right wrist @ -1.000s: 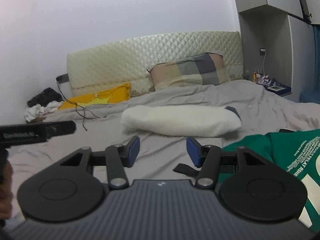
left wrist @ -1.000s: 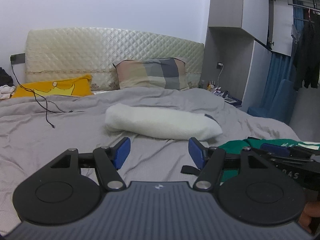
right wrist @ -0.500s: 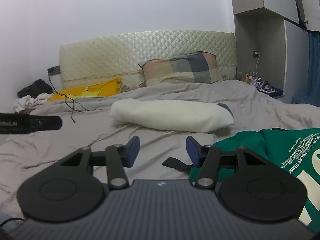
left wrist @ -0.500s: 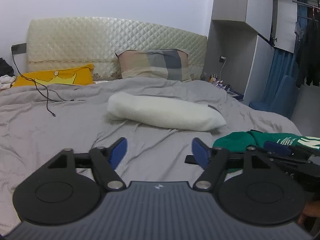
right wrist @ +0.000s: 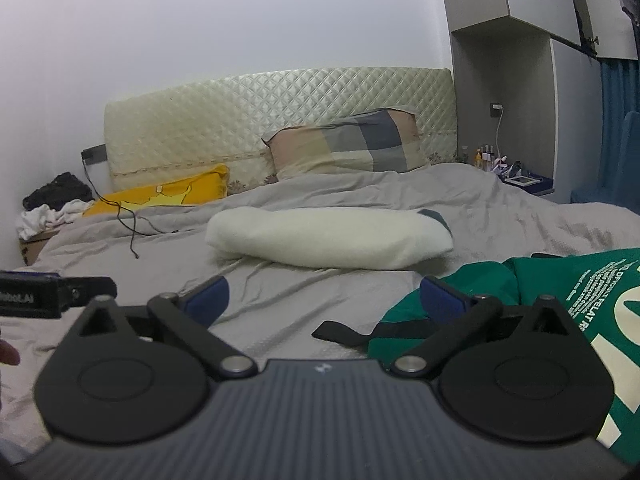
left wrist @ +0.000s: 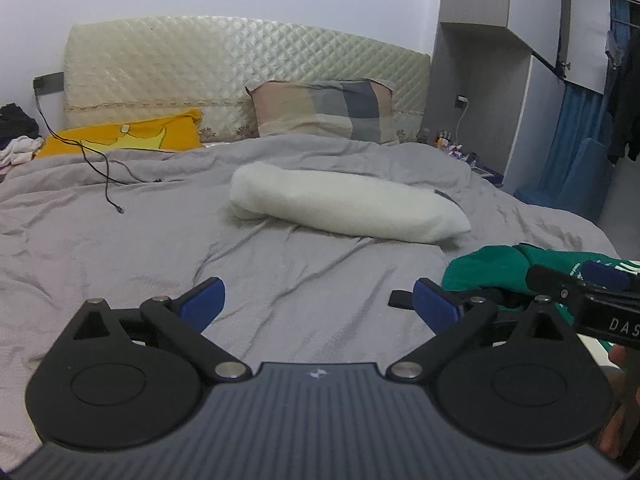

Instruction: Fold large clothes

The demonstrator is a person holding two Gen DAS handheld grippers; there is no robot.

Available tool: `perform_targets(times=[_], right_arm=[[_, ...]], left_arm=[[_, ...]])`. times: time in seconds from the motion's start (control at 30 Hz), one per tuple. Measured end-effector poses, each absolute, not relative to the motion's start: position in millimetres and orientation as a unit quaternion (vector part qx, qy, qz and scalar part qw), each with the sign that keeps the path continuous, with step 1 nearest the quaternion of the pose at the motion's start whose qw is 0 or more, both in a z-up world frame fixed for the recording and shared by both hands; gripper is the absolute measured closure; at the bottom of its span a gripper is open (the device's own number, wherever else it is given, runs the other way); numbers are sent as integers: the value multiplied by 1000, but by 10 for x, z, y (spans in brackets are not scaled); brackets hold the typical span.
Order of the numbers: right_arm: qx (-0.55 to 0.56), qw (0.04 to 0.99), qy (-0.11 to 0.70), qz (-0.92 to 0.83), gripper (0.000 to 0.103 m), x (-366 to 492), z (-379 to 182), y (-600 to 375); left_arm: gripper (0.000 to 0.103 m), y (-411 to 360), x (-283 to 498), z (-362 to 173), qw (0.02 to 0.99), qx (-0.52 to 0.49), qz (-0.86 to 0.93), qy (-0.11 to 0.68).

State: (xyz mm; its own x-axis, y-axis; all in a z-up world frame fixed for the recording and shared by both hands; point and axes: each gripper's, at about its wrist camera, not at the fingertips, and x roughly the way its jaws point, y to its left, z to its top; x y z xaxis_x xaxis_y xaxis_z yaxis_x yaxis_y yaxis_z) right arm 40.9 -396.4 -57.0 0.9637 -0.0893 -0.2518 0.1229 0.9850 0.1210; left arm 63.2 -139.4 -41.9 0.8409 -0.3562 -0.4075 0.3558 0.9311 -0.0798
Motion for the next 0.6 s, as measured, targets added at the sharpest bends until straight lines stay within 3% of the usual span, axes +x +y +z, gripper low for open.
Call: perform_targets(times=[0.6], right_arm=[[82,987,128,-54,0,434,-591,-4013]], left_arm=[[1,-1415,494,-338,961,-6,-182,206]])
